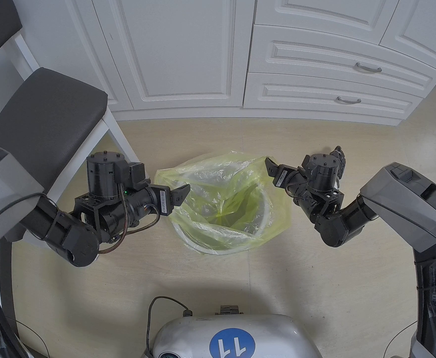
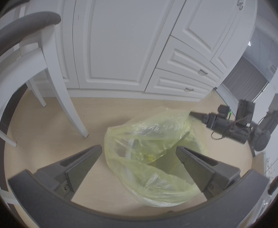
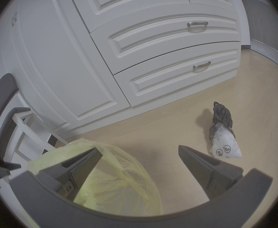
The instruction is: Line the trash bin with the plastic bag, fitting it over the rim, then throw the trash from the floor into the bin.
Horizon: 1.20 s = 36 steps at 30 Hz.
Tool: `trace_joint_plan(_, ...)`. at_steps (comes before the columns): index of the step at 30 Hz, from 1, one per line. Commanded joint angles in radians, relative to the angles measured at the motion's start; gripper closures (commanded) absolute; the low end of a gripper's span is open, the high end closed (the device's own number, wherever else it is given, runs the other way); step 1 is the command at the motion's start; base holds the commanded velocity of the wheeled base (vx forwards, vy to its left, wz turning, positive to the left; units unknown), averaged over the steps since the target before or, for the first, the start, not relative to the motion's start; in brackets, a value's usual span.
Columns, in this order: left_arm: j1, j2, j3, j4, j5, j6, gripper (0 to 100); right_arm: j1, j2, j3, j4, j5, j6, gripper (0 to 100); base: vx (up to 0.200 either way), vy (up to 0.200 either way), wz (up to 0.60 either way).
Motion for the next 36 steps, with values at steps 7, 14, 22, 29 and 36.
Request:
trace_joint_plan(7,0.069,0.175,-0.122,0.016,0.054,0.072,0,0.02,-0.009,0.033,-0.045,-0.001,-0.002,0,0.0,0.0,0.0)
trace_joint_plan(14,0.098,0.245,-0.288,0.093,0.063,0.064,0,0.025,-0.037,0.065,-0.069,0.0,-0.002,0,0.0,0.0,0.0)
trace_joint_plan(22,0.126,0.314,-0.46,0.163,0.086,0.029,0,0.011,-0.015,0.063,-0.071,0.0,-0.002,0,0.0,0.0,0.0)
trace_joint_plan(29,0.138,0.353,-0.518,0.179,0.086,0.026,0,0.002,0.002,0.05,-0.071,0.002,-0.002,0,0.0,0.0,0.0)
trace_joint_plan(36,0.141,0.443,-0.647,0.182,0.087,0.017,0,-0.024,0.129,-0.07,-0.072,0.0,0.001,0,0.0,0.0,0.0)
